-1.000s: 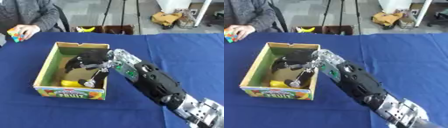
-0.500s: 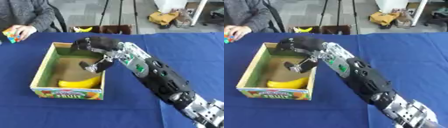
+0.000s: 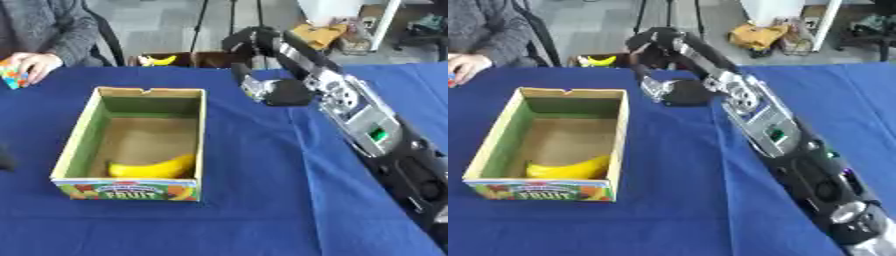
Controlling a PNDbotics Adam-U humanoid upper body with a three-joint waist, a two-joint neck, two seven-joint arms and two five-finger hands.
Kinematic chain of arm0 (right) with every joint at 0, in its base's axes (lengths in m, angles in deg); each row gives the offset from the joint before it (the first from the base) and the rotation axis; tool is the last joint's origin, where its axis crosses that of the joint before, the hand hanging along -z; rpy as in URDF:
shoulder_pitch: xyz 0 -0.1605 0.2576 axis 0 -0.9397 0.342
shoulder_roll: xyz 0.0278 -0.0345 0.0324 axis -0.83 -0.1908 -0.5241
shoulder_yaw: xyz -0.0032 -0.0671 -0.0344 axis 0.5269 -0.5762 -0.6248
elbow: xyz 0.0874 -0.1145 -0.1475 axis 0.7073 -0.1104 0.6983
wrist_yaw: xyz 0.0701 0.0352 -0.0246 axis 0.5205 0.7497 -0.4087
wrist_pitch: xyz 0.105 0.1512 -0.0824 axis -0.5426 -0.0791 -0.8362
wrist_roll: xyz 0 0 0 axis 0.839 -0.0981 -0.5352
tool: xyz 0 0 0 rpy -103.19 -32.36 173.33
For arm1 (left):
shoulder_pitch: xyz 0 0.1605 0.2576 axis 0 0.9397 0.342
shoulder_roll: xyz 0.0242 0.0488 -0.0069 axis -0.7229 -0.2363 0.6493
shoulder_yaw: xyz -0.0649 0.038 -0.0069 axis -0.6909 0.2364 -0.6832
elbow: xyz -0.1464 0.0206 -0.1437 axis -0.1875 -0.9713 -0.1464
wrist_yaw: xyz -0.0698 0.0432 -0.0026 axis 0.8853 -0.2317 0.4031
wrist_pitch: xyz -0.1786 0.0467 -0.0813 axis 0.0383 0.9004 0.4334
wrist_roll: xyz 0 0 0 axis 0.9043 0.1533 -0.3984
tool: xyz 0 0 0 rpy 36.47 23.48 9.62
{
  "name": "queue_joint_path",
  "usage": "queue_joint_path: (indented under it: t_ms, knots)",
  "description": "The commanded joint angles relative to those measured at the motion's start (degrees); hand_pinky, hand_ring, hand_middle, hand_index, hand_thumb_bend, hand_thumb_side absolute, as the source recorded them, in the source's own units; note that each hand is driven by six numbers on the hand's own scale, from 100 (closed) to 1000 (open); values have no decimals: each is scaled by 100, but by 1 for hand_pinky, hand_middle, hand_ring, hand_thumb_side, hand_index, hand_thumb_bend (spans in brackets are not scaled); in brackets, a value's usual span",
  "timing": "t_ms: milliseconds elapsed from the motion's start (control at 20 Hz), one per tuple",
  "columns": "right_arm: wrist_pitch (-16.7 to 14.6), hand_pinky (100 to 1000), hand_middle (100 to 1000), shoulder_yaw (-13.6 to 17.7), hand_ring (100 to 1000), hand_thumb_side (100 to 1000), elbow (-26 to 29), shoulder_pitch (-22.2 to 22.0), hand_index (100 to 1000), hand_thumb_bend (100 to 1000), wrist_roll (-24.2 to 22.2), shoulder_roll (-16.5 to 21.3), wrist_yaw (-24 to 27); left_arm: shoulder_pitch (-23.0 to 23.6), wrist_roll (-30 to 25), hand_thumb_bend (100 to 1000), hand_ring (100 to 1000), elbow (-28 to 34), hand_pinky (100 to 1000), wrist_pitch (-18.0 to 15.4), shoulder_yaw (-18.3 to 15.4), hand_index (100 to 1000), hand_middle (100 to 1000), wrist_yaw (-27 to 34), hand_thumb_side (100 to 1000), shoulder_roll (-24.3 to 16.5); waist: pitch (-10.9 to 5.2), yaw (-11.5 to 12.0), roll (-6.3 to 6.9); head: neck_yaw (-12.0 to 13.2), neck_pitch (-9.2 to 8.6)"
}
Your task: Pick up objects on the table and place them in the box.
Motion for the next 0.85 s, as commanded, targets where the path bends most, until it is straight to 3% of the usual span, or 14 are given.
queue_joint_path:
  t_ms: [50,500,850]
  knots:
    - [224,710,738,272,702,536,632,-307,839,100,133,222,463,-33,126,145,571,-3,572,-7,-127,750,589,-74,1000,-182,-83,-107,18,230,-61]
    - [448,676,697,701,653,633,1445,-1740,820,100,511,-94,1087,38,424,142,569,-151,568,-51,-293,747,588,-164,1000,-279,-68,-552,103,719,-104]
    - [298,650,671,896,627,708,1515,-2414,811,100,735,-505,1426,102,595,141,569,-232,566,-97,-365,744,587,-227,1000,-287,-27,-920,197,1037,-133]
